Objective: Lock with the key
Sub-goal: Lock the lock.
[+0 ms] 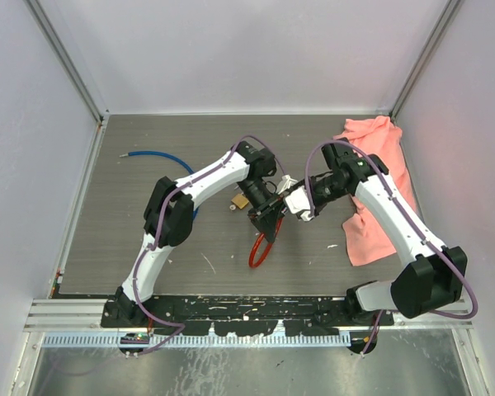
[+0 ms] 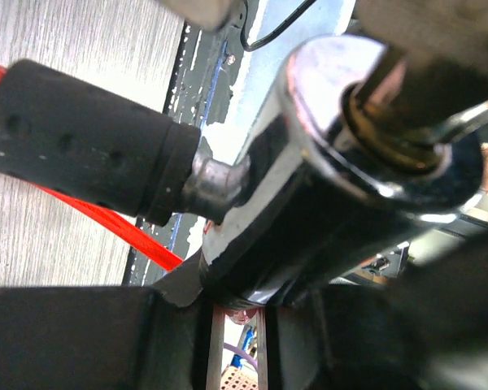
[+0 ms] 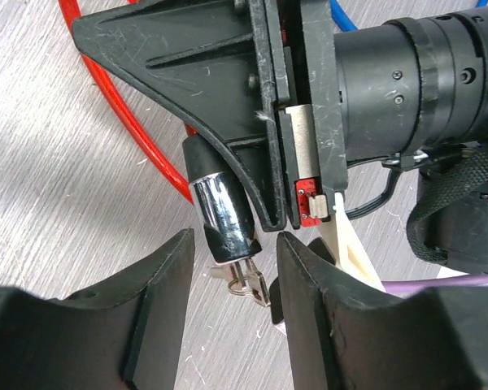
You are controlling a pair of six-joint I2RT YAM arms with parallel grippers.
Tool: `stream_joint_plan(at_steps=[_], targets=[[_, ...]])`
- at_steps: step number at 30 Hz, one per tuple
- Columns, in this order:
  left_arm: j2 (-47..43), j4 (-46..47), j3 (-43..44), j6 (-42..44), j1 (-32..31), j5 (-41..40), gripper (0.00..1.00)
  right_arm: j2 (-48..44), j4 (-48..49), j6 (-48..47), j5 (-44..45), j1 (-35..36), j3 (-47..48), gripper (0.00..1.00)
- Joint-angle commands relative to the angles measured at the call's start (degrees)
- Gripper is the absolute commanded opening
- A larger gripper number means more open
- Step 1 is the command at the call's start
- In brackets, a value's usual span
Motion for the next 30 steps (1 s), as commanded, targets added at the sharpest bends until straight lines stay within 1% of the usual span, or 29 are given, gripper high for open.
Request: stream_joint_plan(at_steps=[1,10,15,19,23,24,27,30], targets=[[1.1,-4.3,0.0,-0.6,-0.9,-1.9,0.01,-1.1,1.4,0.3,1.6,0.5,-0.3,0.51],[1.3,-4.3,0.6,-0.6,-1.3,-1.8,0.02,0.2,3.0,1.1,6.0,4.1,-1.6,0.52],[1.3,-4.3,0.8,-0.5,-1.3,-1.7,0.03,0.2,3.3,1.6,7.5,4.9,-2.2,0.50],[1.0,-4.1,1.0,-0.4,-1.4,-1.2,0.05,0.0,4.4,3.0,7.5,4.9,-2.5,0.40],[0.8,-4.2,1.0,-0.4,-1.3,-1.2,0.05,-0.4,4.2,4.5,6.1,4.9,-1.8,0.35],[0.8,-4.3,1.0,-0.2,-1.3,-1.3,0.06,-0.6,3.9,4.5,5.8,4.9,-1.7,0.32],[0.5,-4.3,0.9,0.1,-1.3,-1.5,0.09,-1.1,3.4,4.6,5.5,4.9,-1.7,0.19],[-0.3,-3.6,0.7,-0.3,-1.3,-2.8,0.19,-1.8,3.0,4.6,6.2,5.0,-2.4,0.13]])
